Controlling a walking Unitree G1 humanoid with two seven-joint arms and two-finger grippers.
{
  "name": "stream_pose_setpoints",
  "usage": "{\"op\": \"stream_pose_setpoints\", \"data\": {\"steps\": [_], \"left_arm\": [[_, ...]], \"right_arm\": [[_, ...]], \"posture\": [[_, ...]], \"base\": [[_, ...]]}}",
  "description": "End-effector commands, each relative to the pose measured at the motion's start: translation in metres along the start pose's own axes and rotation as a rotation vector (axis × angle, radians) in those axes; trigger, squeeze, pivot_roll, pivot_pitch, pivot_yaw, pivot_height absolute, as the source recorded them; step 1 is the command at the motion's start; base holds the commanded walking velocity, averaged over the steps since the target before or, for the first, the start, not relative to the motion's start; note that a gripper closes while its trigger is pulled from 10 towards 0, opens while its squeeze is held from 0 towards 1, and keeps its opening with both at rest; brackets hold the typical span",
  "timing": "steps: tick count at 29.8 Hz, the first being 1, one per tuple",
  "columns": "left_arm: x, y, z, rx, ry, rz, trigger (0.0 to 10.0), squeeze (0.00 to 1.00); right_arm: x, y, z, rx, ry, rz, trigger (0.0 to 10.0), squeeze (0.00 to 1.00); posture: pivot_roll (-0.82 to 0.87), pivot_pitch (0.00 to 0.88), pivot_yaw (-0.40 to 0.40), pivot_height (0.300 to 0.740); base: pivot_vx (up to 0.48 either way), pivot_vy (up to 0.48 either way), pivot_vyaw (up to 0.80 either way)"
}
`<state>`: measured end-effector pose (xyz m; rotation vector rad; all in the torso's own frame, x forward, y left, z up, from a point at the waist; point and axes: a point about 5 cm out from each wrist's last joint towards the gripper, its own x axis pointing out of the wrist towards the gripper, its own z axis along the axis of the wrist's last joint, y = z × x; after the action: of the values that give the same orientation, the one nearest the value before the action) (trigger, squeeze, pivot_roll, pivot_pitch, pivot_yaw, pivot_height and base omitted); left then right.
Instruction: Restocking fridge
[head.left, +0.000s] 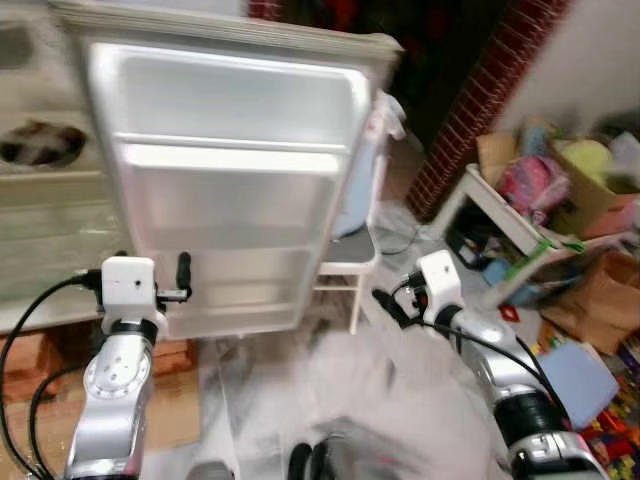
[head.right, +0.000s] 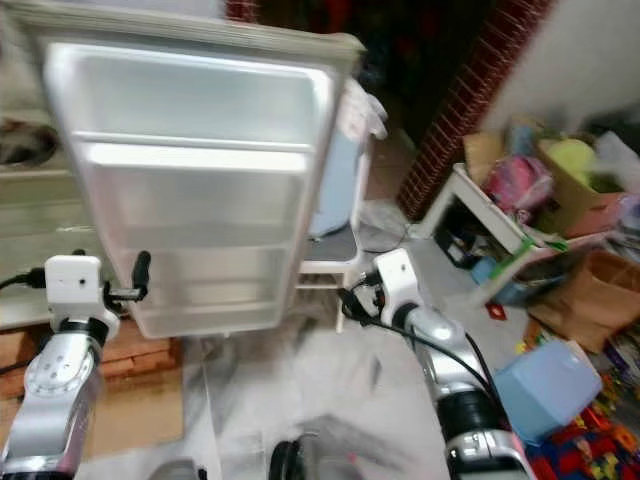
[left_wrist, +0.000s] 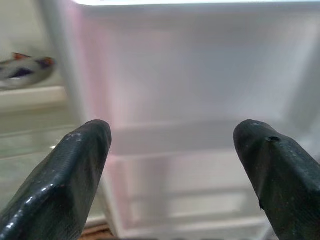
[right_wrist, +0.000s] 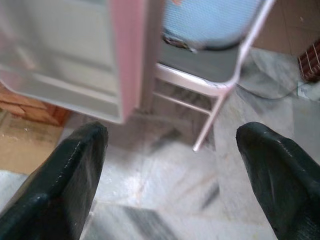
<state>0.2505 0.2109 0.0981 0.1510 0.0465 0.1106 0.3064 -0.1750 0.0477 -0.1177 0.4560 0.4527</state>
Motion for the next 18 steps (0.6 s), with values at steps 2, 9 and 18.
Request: {"op": "stream_pose_setpoints", "data": {"steps": [2,9,18], "left_arm": [[-0.001,-0.007,-0.002,-0.013,0.011,-0.02,10.0,0.0],[-0.001,-0.006,-0.002,-0.004,0.023,0.022,10.0,0.0],[-0.004,0.005,-0.001,-0.022,0.038,0.137,10.0,0.0]], "right_arm": [[-0.002,-0.02,0.01,0.009,-0.03,-0.088,10.0,0.0],[0.01,-0.021,0.044,0.066,-0.178,-0.163,10.0,0.0],[0.018,0.003,0.057,0.105,-0.29,-0.117,10.0,0.0]], "posture": [[0.11,0.082,-0.106,0.74],[0.12,0.086,-0.108,0.74],[0.13,0.117,-0.117,0.74]], "base": [[0.261,-0.281,0.0],[0.26,-0.035,0.0],[0.0,0.0,0.66]]}}
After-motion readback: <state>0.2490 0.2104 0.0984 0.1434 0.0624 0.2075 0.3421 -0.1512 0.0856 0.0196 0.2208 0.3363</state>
